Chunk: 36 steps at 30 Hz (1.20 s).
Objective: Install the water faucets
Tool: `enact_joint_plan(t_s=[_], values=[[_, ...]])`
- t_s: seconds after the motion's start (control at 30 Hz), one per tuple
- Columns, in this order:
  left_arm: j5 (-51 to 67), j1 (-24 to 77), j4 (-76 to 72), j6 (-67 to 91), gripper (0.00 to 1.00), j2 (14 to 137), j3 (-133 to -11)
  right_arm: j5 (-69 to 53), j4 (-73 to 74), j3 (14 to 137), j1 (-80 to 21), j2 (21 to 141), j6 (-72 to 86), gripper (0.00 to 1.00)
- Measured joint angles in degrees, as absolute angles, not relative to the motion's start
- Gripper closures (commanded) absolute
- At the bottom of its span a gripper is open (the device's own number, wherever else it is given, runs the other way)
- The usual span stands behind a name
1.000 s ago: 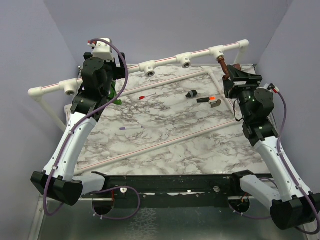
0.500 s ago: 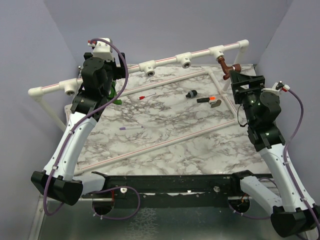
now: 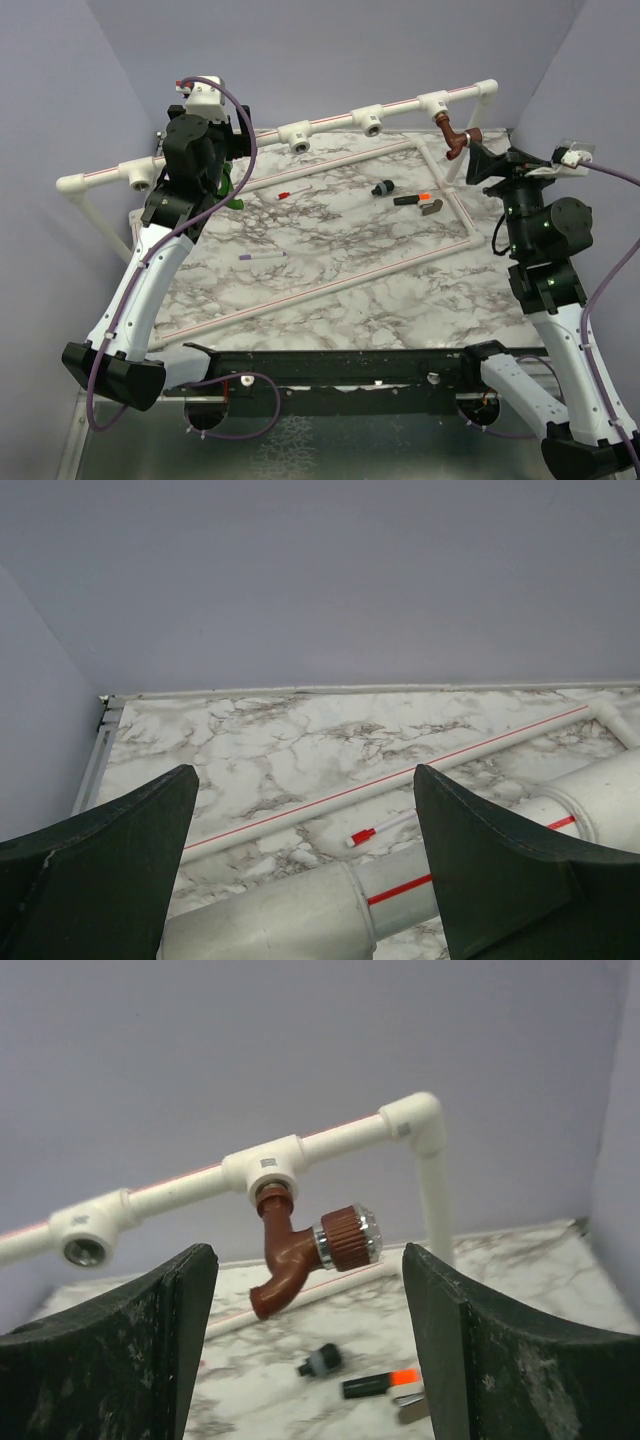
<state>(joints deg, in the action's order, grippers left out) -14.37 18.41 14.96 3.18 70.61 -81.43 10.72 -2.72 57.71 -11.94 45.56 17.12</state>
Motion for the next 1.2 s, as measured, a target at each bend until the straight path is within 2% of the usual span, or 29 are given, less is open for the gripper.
enact_joint_plan(t_s=[0.4, 0.63, 1.0, 1.2], values=[[-15.33, 19.20, 15.11, 3.09, 0.11, 70.54, -81.43, 1.76, 0.43, 56.45, -11.94, 43.51, -33.61, 0.16], [-16.16, 19.64, 15.11, 3.03, 0.11, 70.57, -81.43, -0.58, 0.97, 48.77, -11.99, 43.77, -58.96, 0.14], [-16.21, 19.64, 15.09, 2.98, 0.11, 70.57, -81.43, -0.73, -15.38, 44.07, -12.10, 50.61, -79.24, 0.14], [-16.21, 19.66, 15.09, 2.96, 0.11, 70.57, -81.43, -0.71, -21.41, 44.10, -12.60, 55.29, -84.90, 0.19]])
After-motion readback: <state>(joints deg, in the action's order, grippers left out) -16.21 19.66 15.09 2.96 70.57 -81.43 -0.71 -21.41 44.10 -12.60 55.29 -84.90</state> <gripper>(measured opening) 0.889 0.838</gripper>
